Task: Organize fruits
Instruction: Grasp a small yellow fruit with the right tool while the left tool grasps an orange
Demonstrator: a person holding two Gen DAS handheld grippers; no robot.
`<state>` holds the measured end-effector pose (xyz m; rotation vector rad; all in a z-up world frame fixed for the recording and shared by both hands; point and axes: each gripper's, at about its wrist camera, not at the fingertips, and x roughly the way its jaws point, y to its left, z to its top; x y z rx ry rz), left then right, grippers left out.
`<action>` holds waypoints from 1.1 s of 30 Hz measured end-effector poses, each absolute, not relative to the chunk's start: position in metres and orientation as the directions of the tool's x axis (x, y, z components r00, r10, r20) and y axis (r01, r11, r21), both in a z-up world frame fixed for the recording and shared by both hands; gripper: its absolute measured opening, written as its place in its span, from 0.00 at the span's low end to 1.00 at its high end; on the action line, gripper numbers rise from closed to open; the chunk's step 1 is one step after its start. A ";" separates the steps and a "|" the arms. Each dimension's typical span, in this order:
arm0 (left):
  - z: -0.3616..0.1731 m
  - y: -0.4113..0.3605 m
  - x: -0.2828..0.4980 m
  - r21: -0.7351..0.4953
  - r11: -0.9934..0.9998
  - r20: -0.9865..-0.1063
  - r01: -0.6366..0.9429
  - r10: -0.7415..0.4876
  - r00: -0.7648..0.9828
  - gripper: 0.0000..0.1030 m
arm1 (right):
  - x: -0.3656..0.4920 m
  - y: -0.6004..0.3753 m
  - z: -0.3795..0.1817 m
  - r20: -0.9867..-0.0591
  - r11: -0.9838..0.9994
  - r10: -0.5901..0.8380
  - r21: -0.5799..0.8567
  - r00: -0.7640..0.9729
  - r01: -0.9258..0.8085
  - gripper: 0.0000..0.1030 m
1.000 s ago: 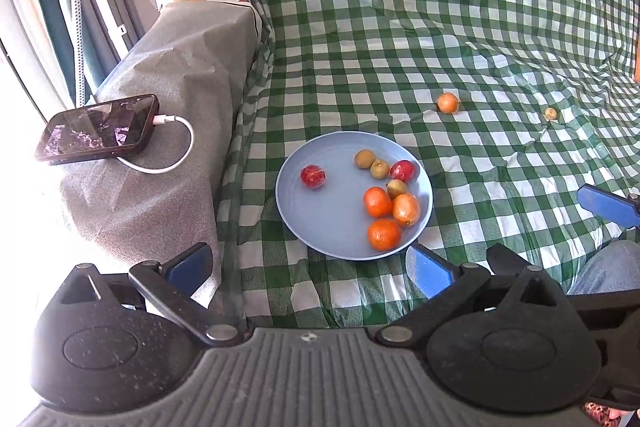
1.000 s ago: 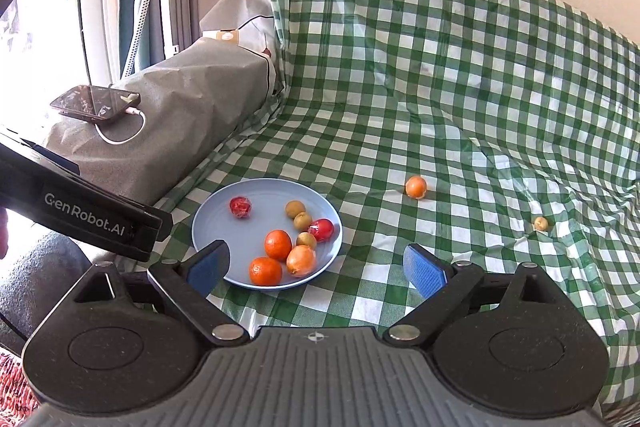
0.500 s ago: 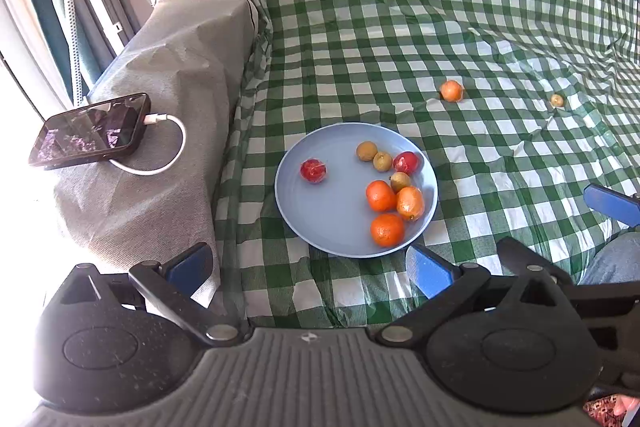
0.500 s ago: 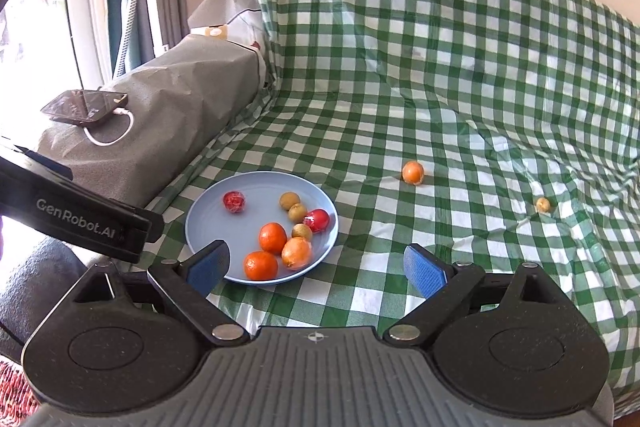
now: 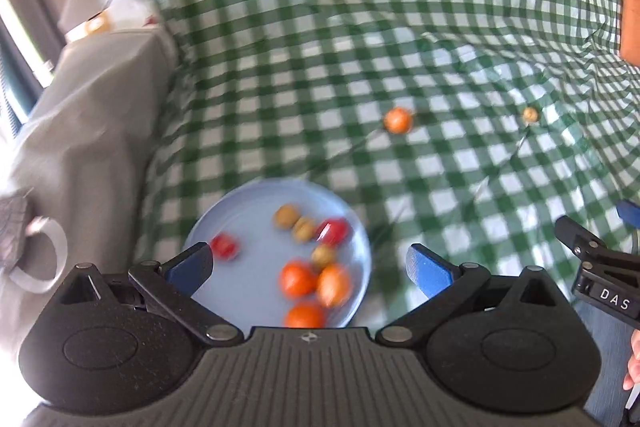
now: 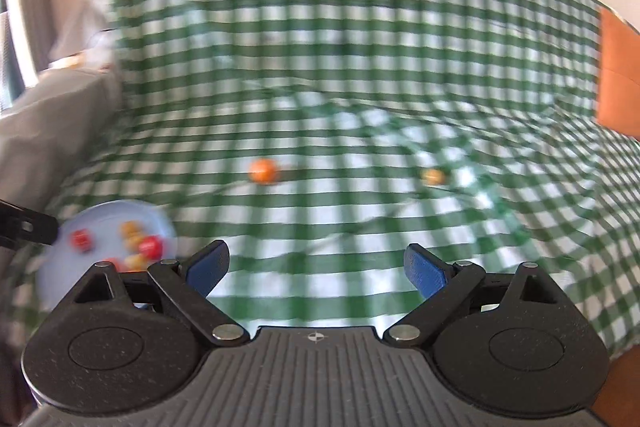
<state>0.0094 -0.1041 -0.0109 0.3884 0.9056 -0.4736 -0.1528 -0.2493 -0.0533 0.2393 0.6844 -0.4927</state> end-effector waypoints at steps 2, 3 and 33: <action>-0.018 -0.131 0.025 0.110 0.825 -0.822 0.554 -0.238 0.517 1.00 | -0.147 -0.277 -0.064 -0.670 0.835 -0.380 0.048 0.638 0.548 0.92; -0.022 -0.145 0.033 0.105 0.824 -0.822 0.557 -0.244 0.515 1.00 | -0.143 -0.291 -0.070 -0.677 0.824 -0.389 0.048 0.625 0.565 0.92; -0.126 -0.294 0.142 0.063 0.758 -0.863 0.649 -0.285 0.417 0.39 | -0.011 -0.490 -0.198 -0.712 0.759 -0.442 0.028 0.546 0.651 0.29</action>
